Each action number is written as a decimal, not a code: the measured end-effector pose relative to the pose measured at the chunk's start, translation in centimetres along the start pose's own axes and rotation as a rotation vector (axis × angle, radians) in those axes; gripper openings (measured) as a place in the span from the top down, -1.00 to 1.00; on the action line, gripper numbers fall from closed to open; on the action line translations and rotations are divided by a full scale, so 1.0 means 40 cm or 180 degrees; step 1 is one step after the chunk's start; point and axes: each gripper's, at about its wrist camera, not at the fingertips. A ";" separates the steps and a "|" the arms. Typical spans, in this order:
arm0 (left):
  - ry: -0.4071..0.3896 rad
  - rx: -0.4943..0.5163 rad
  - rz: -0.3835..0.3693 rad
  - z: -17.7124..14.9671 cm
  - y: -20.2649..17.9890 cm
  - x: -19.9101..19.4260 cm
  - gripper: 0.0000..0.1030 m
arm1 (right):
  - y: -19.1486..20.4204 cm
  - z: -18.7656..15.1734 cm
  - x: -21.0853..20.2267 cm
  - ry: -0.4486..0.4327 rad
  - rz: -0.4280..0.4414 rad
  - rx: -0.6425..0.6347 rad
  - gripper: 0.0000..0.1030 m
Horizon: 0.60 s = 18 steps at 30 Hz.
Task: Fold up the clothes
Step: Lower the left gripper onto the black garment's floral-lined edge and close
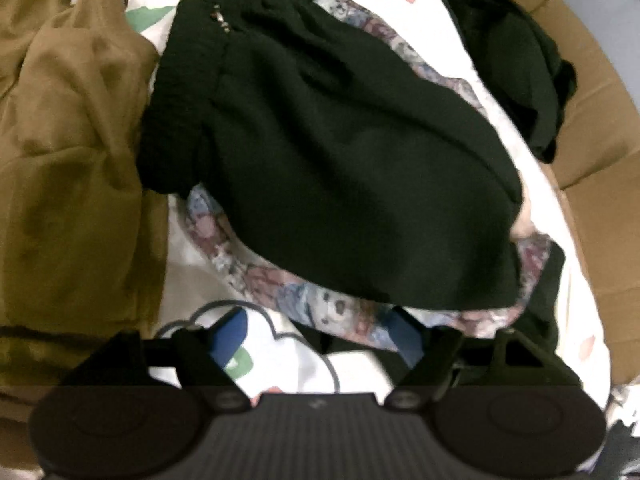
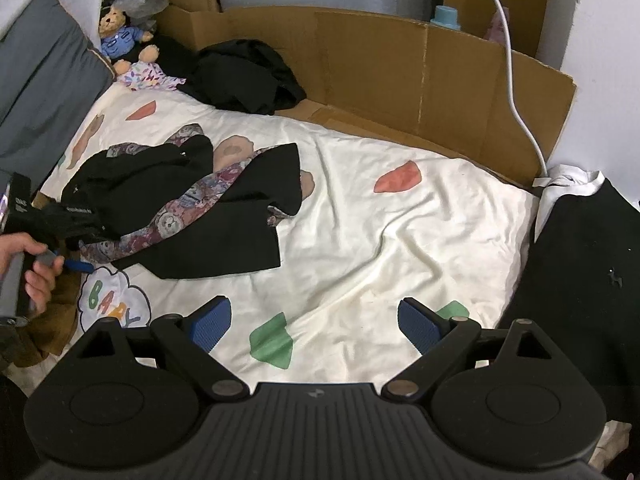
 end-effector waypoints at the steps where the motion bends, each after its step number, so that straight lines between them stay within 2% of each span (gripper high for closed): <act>1: 0.0003 -0.0005 0.0019 0.000 -0.001 0.008 -0.52 | -0.003 -0.001 0.000 0.0003 0.0003 0.0005 -0.83; 2: 0.0007 -0.0010 0.0039 0.000 -0.002 0.016 -0.47 | -0.006 -0.002 0.001 0.0007 0.0005 0.0009 -0.83; 4: 0.0013 -0.0020 0.0078 0.000 -0.004 0.032 -0.25 | -0.011 -0.005 0.002 0.0014 0.0010 0.0019 -0.81; 6: -0.0009 0.0003 0.0072 0.002 -0.009 0.030 0.22 | -0.017 -0.007 0.003 0.0021 0.0016 0.0028 -0.69; 9: -0.0118 0.0115 0.0142 0.005 -0.031 -0.003 0.61 | -0.025 -0.011 0.004 0.0031 0.0024 0.0042 -0.60; 14: -0.0251 0.0221 0.0003 0.015 -0.049 -0.074 0.79 | -0.036 -0.006 -0.014 -0.0055 0.0022 0.0074 -0.57; 18: -0.0503 0.0557 -0.0042 0.005 -0.087 -0.159 0.83 | -0.034 -0.006 -0.038 -0.0126 0.0052 0.0046 -0.57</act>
Point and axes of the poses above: each gripper's, at about its wrist camera, not at the fingertips, and x roughly the way its jaws point, y to its left, z to its top, and after that the axes turned 4 degrees about -x, right-handed
